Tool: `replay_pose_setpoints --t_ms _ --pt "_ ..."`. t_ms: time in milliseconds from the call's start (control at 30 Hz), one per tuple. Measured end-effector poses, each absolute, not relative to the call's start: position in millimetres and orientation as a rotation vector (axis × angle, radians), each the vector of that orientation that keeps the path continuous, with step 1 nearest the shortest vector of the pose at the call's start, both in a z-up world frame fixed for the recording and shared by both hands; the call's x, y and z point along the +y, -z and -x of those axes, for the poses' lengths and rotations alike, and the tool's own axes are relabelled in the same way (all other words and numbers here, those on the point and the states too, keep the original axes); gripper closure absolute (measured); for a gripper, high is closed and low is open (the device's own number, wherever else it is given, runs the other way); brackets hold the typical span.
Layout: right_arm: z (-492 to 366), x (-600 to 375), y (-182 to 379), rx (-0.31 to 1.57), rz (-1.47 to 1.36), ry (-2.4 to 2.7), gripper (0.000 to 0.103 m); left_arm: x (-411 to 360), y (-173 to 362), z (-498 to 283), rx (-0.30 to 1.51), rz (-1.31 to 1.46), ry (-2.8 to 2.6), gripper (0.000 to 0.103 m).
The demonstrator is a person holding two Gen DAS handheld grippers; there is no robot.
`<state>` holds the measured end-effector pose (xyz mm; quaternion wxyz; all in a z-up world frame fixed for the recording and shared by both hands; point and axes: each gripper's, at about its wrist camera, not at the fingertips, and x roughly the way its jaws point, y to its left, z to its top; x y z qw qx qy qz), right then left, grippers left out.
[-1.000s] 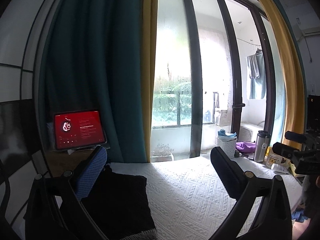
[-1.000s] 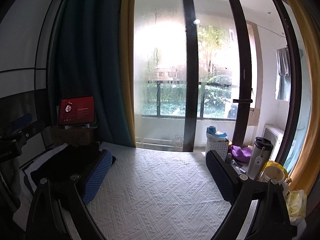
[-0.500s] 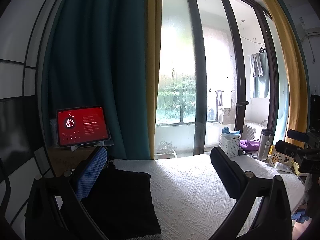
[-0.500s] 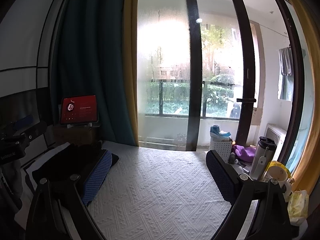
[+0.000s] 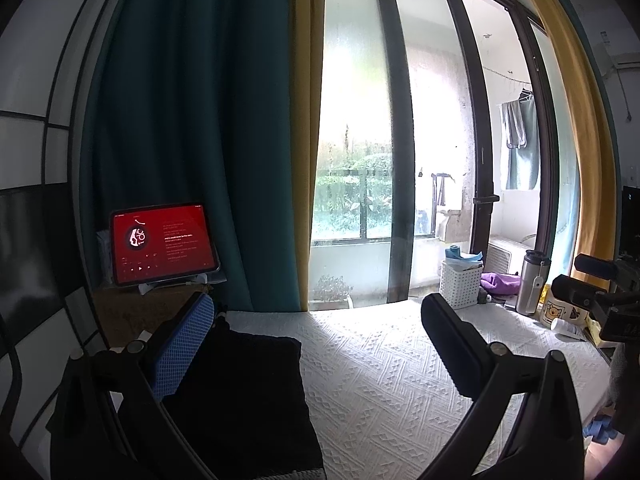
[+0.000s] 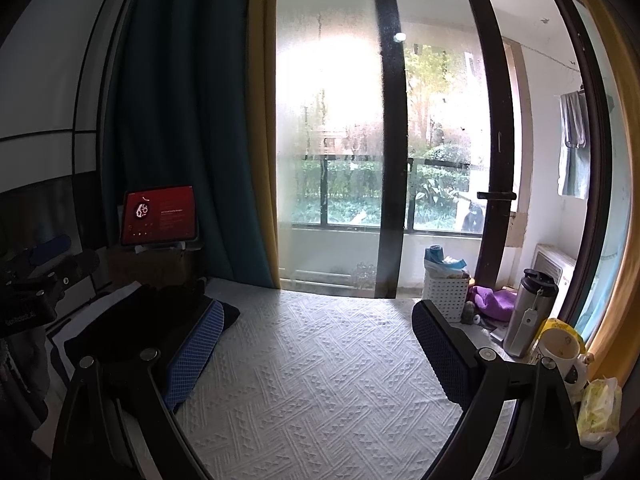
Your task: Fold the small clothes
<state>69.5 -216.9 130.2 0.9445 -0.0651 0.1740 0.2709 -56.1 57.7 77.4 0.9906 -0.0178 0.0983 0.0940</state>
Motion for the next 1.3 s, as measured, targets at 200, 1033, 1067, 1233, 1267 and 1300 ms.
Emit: replay_pose_setpoints --t_ms 200,1033,1067,1233,1267,1300 --pt "-69.2 -216.3 -129.8 0.354 0.130 -0.551 0.007 58.0 -76.6 56.4 0.200 0.034 -0.181 0.001" --pt "-71.5 -212.4 -129.2 0.360 0.139 -0.547 0.007 61.6 -73.9 57.4 0.197 0.045 -0.185 0.001" --pt "-71.7 -212.3 -128.9 0.361 0.138 -0.546 0.007 61.6 -73.7 57.1 0.198 0.045 -0.184 0.001" --pt "-71.5 -212.9 -128.3 0.364 0.136 -0.542 0.007 61.3 -73.9 57.1 0.198 0.041 -0.182 0.001" --pt "-72.0 -212.9 -128.3 0.364 0.136 -0.542 0.007 61.2 -74.0 57.5 0.197 0.041 -0.183 0.001" --pt "-72.3 -213.0 -128.2 0.364 0.137 -0.543 0.007 61.1 -74.2 58.2 0.196 0.041 -0.182 0.001"
